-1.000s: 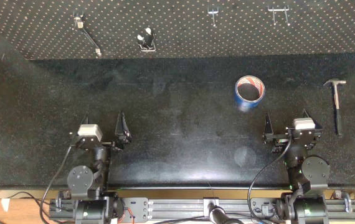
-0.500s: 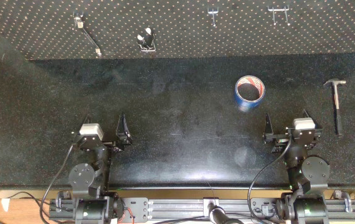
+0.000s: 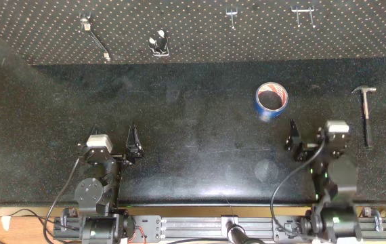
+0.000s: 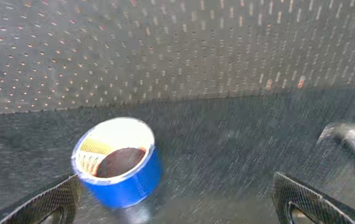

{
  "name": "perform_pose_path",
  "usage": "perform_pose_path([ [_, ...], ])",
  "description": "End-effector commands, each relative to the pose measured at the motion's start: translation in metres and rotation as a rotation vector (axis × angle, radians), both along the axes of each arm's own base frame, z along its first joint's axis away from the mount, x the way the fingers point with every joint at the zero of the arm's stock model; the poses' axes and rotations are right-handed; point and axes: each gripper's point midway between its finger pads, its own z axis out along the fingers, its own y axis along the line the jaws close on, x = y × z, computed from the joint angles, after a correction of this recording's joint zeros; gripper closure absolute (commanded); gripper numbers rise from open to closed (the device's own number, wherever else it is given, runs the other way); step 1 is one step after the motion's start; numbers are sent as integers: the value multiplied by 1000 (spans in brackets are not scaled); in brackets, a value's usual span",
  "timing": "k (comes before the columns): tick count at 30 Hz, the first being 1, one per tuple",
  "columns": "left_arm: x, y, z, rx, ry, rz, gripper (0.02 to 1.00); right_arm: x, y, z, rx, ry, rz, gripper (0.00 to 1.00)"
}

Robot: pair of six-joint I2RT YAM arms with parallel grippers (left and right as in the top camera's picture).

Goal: Place Tools Onto Pegboard

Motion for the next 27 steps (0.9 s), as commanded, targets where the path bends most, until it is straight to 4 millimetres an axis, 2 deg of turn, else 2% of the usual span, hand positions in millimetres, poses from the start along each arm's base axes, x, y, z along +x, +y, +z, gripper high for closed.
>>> perform_pose_path([
  [1, -1, 2, 0, -4, -2, 12, 23, 35, 50, 29, 177, 215, 155, 5],
  [3, -1, 2, -1, -4, -1, 12, 23, 45, 72, 26, 158, 376, 211, 5],
  [6, -1, 2, -1, -4, -1, 12, 23, 61, 108, 17, 0, 579, 320, 5],
  [8, -1, 2, -1, -4, -1, 12, 23, 72, 115, 5, -74, 705, 292, 5],
  [11, -1, 2, -1, -4, -1, 12, 23, 93, 123, -14, -118, 853, 276, 5],
  [14, -1, 2, -1, -4, -1, 12, 23, 109, 128, -32, -125, 923, 265, 5],
  [17, -1, 2, 0, -4, -2, 12, 23, 116, 129, -48, -112, 982, 236, 5],
  [20, -1, 2, 0, -4, -2, 12, 23, 118, 118, -59, -20, 1030, 131, 5],
  [23, -1, 2, -1, -4, -1, 12, 23, 117, 117, -72, -16, 1065, 133, 5],
  [24, -1, 2, -1, -4, -1, 12, 23, 117, 116, -77, -19, 1078, 132, 36],
  [27, -1, 2, -1, -4, -1, 12, 20, 115, 116, -86, -24, 1101, 128, 316],
])
